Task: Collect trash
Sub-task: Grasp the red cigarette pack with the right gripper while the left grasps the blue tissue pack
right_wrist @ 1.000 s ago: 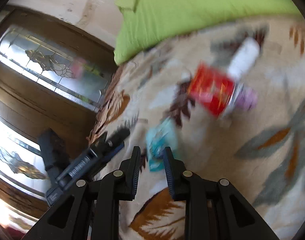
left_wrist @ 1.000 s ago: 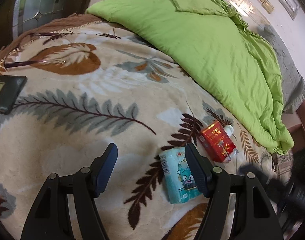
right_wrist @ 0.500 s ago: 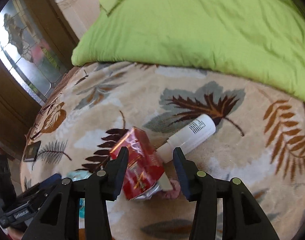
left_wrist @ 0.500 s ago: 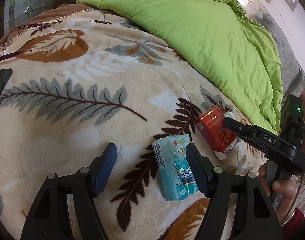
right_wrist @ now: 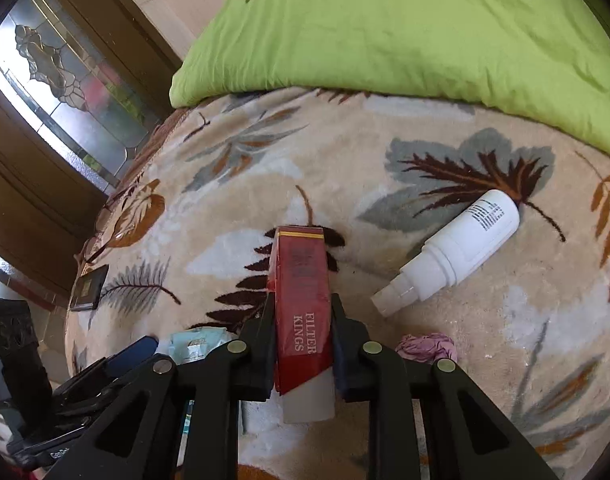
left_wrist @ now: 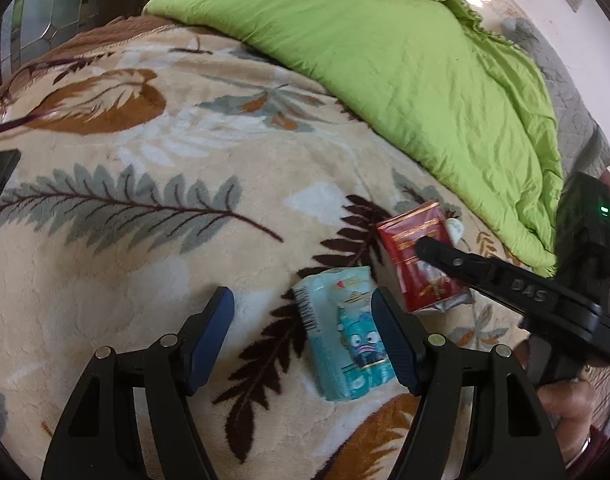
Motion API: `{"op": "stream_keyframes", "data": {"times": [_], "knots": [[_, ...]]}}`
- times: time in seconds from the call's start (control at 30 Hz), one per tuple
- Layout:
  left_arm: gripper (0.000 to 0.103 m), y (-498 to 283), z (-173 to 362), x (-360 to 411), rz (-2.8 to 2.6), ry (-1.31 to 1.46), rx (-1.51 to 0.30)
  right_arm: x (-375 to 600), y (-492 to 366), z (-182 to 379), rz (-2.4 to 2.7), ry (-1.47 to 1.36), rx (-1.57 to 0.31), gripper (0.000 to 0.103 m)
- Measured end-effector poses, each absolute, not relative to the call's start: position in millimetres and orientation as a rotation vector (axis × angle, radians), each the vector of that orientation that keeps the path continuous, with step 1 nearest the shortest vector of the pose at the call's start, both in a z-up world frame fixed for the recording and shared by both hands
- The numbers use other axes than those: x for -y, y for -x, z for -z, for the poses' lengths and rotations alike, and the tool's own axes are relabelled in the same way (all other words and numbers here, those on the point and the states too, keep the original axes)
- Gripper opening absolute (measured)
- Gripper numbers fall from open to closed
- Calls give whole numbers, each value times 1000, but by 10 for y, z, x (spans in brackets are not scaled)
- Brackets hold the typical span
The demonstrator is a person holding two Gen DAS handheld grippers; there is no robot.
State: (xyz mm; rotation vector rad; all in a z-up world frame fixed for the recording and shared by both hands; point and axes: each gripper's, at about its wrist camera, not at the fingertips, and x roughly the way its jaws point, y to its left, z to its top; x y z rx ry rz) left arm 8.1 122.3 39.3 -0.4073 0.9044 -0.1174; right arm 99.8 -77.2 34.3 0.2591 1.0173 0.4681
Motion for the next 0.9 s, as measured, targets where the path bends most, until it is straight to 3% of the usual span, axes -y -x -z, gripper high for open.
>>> {"op": "stream_keyframes", "data": {"times": [0.2, 0.43, 0.5, 0.6, 0.9], "knots": [[70, -83, -330, -971, 229, 374, -967, 1124, -434, -732, -384, -345, -853, 24], [69, -170, -236, -563, 148, 139, -947, 1376, 239, -738, -325, -410, -776, 24], [53, -167, -197, -474, 113, 48, -937, 1407, 307, -676, -300, -429, -786, 24], [38, -132, -224, -534, 98, 50, -915, 1459, 336, -627, -276, -446, -795, 24], [33, 134, -559, -478, 143, 67, -781, 1642, 697, -740, -169, -392, -729, 24]]}}
